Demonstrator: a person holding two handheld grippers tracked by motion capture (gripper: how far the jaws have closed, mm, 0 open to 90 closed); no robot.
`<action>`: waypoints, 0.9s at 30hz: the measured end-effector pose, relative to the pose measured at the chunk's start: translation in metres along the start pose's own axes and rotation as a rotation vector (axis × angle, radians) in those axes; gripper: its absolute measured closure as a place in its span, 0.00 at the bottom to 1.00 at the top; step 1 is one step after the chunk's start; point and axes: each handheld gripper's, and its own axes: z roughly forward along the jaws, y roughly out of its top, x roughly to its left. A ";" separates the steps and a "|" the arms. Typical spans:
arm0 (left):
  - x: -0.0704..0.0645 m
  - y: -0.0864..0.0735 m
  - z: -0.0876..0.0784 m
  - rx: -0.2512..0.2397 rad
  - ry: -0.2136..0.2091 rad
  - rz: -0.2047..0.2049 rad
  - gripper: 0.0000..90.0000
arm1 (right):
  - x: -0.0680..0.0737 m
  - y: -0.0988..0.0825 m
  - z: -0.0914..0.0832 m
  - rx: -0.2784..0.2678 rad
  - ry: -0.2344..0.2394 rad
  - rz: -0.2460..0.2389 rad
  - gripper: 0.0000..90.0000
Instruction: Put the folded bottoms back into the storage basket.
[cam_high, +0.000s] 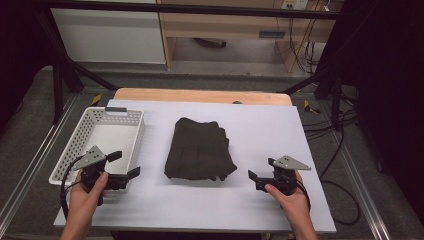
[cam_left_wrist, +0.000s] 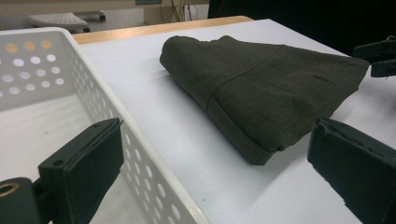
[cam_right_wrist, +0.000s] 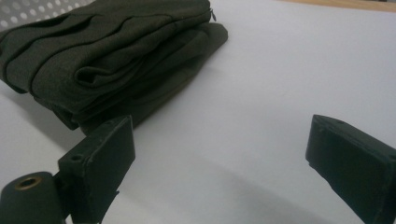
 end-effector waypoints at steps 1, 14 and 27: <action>-0.001 0.000 0.001 -0.005 -0.001 -0.003 0.04 | 0.001 0.000 0.000 0.011 0.003 0.006 0.10; -0.003 -0.003 0.000 -0.013 -0.008 -0.005 0.04 | 0.022 -0.001 0.012 0.135 0.067 -0.048 0.16; -0.006 -0.002 0.002 -0.001 0.000 0.019 0.04 | 0.054 0.003 0.038 0.208 0.152 -0.130 0.40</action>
